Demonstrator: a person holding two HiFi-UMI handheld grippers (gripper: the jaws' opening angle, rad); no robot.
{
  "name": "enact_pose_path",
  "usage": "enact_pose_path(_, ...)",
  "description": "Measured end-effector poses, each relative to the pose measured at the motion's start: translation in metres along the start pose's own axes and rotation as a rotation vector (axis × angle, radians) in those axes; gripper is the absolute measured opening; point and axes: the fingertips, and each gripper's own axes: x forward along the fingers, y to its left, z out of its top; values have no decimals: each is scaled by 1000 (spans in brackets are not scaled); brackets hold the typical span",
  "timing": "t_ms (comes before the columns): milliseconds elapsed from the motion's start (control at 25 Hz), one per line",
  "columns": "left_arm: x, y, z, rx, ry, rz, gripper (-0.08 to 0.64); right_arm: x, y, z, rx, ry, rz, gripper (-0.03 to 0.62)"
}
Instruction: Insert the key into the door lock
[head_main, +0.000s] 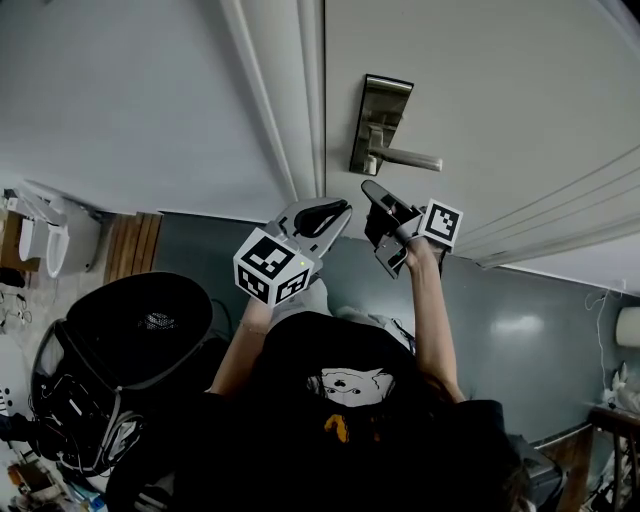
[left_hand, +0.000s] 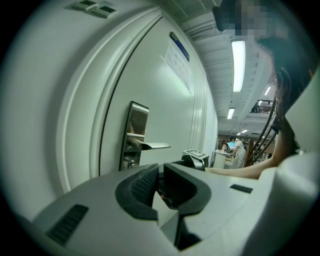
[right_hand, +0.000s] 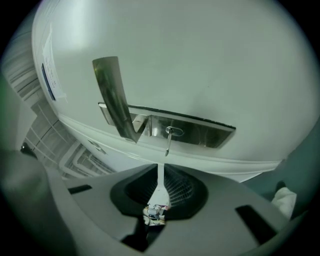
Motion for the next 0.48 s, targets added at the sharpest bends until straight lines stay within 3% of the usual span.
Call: enact_pose_path(480,-11,-48,-4,-25,13,75,35,-61,37,-27,-151,34,-14,28)
